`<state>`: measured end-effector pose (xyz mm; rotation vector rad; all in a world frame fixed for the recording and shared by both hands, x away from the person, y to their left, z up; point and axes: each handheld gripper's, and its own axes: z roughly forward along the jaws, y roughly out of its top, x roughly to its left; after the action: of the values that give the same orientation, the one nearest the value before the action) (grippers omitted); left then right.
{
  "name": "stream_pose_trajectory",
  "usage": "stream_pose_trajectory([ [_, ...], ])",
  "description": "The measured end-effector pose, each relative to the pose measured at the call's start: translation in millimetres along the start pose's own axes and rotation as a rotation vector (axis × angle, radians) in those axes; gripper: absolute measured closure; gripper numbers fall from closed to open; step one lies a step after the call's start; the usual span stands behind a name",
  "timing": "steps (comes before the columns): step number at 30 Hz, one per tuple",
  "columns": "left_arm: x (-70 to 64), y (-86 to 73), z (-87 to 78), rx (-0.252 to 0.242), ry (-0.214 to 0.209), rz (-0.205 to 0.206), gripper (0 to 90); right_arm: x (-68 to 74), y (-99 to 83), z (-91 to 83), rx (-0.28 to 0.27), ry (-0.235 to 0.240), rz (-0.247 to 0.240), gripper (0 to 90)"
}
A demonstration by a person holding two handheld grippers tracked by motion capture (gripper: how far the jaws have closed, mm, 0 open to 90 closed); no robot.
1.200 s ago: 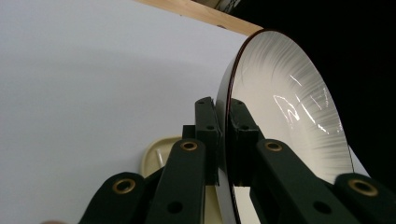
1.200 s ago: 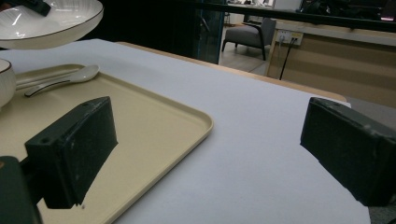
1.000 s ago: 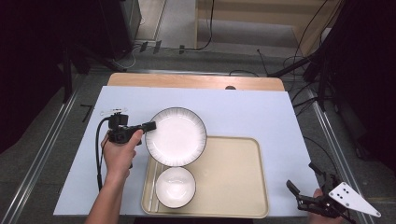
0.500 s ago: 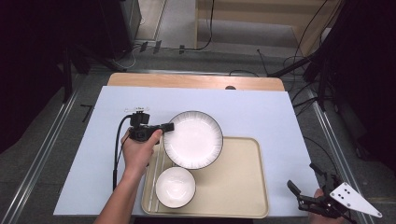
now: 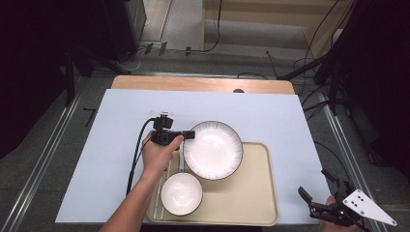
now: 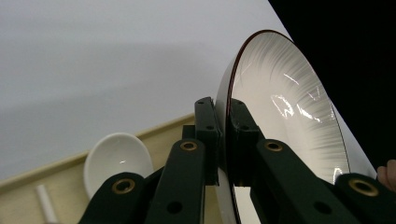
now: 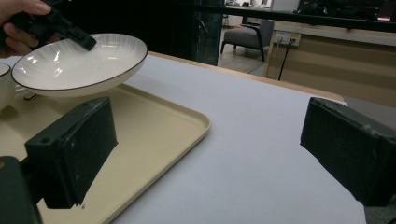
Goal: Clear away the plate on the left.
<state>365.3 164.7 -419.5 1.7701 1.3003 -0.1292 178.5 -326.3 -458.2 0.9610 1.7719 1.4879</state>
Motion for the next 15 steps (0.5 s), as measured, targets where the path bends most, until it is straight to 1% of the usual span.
stream_pose_trajectory([
  [6, 2.5, -1.6, 12.3, 0.033, -0.014, -0.002, 85.7, 0.1, -0.1, 0.3, 0.003, -0.002, -0.008, 3.7],
  [8, 2.7, -2.1, 15.3, 0.038, -0.012, 0.001, 85.7, 0.0, -0.3, 0.4, 0.003, -0.003, -0.011, 3.7],
  [11, 1.7, -0.8, 20.0, 0.058, -0.005, 0.018, 85.7, -0.2, -0.5, 0.6, 0.007, 0.001, -0.009, 3.7],
  [13, 0.3, 1.0, 23.3, 0.077, 0.000, 0.037, 85.6, -0.2, -0.6, 0.5, 0.007, 0.001, -0.010, 3.7],
  [15, -0.5, 1.7, 26.6, 0.087, -0.005, 0.039, 85.5, 0.1, -0.6, 0.2, 0.007, -0.001, -0.005, 3.7],
])
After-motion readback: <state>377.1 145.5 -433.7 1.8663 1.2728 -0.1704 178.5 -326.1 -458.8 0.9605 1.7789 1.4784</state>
